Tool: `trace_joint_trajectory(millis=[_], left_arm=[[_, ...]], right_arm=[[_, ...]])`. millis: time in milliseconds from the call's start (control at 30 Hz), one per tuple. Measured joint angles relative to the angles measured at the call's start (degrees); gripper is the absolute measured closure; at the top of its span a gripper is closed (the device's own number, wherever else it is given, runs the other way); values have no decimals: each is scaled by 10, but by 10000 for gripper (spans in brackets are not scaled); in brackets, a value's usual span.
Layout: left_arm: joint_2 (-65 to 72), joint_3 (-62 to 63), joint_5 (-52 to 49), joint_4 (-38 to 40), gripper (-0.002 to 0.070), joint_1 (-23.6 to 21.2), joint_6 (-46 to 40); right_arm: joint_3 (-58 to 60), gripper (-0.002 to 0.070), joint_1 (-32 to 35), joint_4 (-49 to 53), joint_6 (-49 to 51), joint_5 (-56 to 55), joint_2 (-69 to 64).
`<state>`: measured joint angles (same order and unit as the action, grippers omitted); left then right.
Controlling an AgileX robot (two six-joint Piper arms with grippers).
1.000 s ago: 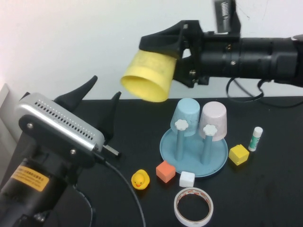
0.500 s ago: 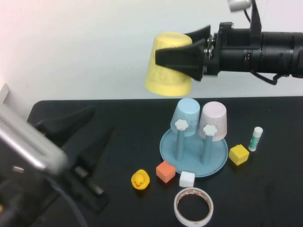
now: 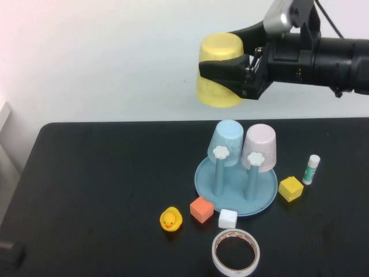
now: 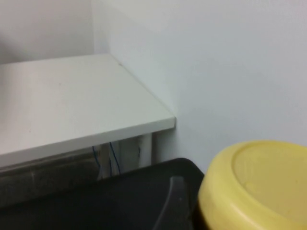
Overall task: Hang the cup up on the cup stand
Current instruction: Place the cup on the cup holder
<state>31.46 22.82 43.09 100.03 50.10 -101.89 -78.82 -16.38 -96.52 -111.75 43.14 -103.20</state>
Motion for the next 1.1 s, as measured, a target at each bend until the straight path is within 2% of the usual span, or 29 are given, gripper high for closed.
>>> trace_joint_trajectory(millis=[100, 300, 533, 967, 1100], left_arm=[[-36, -26, 26, 21, 675, 1, 0], [-103, -41, -76, 24, 675, 1, -20], [-112, -44, -89, 23, 675, 1, -39], [-112, -44, -90, 23, 675, 1, -45], [-112, -44, -90, 23, 675, 1, -52]], right_arm=[[11, 89, 0, 3, -3, -6, -3], [20, 89, 0, 1, -75, 52, -50], [21, 89, 0, 1, -115, 75, -122], [21, 89, 0, -3, -149, -63, -153], [21, 89, 0, -8, -151, -72, -162]])
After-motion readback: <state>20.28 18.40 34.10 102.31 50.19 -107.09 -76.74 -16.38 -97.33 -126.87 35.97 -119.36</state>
